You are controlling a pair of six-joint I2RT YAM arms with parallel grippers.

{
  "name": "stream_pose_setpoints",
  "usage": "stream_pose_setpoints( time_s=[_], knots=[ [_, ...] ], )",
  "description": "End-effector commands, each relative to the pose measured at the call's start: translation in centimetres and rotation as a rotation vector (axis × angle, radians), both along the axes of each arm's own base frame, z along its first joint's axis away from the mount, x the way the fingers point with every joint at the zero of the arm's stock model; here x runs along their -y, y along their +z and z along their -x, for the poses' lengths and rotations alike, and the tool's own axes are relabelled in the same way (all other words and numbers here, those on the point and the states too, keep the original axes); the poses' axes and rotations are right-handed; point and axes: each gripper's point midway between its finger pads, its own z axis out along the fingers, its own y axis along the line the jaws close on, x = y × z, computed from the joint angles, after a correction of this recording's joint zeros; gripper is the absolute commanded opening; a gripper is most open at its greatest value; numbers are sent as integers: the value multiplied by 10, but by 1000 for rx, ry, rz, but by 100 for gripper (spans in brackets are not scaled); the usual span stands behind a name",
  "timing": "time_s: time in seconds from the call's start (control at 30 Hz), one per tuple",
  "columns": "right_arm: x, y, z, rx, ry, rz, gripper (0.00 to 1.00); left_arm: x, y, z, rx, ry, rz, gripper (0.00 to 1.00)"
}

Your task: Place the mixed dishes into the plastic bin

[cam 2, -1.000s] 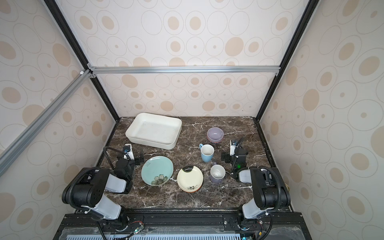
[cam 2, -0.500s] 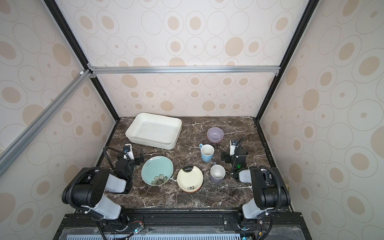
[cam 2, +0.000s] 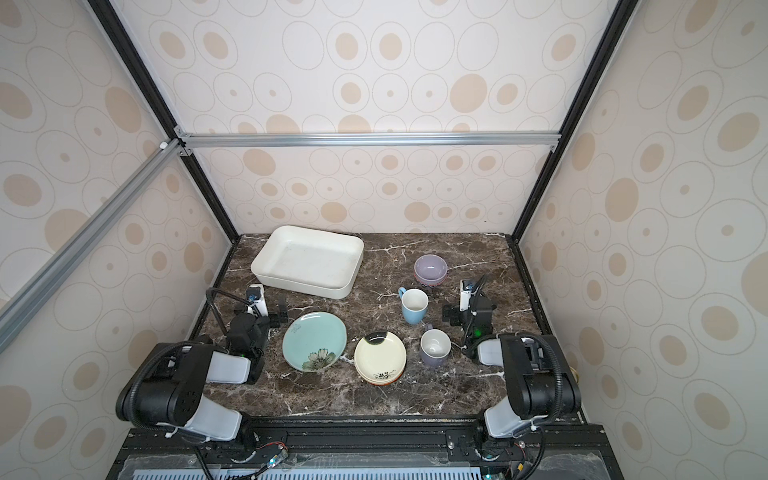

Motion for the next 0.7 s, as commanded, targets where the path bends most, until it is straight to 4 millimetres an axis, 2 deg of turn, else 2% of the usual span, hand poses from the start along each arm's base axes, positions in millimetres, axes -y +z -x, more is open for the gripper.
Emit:
stream_pose_setpoints(
  time_s=[0.0, 0.1, 0.2, 0.27, 0.33, 0.4, 0.43, 0.53, 0.67],
  knots=[
    [11, 21, -3, 19, -63, 18, 90, 1, 30, -17, -4, -2, -11, 95],
    [14, 42, -6, -51, -92, 14, 86, 7, 75, -28, 78, -19, 54, 98],
    [-3, 68, -6, -68, -50, -92, 91, 6, 119, -50, 102, 1, 68, 99],
    [-16, 82, -4, -76, -37, -128, 93, 4, 137, -74, 49, 19, 36, 99],
    [-32, 86, -1, -123, -6, -143, 94, 2, 142, -100, -41, 35, -7, 99],
    [-51, 89, 1, -166, 21, -115, 97, -7, 138, -123, -141, 78, -38, 99],
    [-62, 89, 3, -187, 45, -90, 99, -12, 127, -135, -195, 84, -49, 99],
    [-96, 99, 11, -225, 126, -62, 100, -23, 105, -164, -303, 67, -53, 99],
    [-129, 118, 28, -262, 218, -92, 100, -47, 65, -187, -423, 41, 27, 99]
  ],
)
